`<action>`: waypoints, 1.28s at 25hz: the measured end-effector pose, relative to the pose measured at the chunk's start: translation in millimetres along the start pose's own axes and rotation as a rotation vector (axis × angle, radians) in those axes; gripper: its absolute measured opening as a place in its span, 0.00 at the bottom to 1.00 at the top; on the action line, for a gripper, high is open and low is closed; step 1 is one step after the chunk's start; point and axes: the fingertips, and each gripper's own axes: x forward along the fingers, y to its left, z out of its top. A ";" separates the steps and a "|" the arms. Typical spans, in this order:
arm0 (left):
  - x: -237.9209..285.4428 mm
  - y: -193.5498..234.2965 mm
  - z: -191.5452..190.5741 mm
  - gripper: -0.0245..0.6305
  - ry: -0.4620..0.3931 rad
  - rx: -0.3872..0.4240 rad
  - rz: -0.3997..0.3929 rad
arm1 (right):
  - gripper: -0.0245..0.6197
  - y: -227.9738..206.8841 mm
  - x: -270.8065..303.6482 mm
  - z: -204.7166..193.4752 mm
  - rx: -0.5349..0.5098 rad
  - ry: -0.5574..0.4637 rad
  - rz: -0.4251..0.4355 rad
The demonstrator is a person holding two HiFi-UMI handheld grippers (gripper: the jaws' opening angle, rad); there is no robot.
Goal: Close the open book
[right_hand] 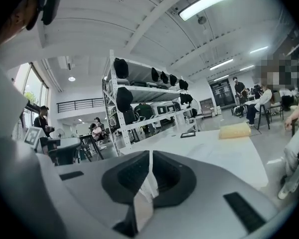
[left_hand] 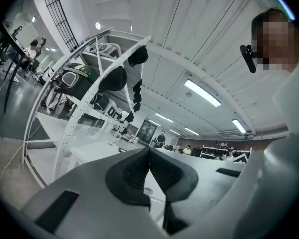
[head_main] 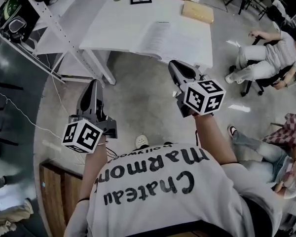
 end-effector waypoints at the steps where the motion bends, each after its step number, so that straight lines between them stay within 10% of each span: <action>1: 7.4 7.0 2.5 0.07 0.006 0.003 -0.012 | 0.10 -1.9 9.2 -0.8 -0.003 0.003 -0.014; 13: 48.1 93.8 -5.2 0.07 0.100 -0.039 -0.026 | 0.10 -18.8 91.1 -51.7 0.056 0.124 -0.120; 32: 52.4 172.5 8.8 0.07 0.086 -0.067 0.106 | 0.10 -36.1 207.2 -81.6 -0.396 0.456 -0.101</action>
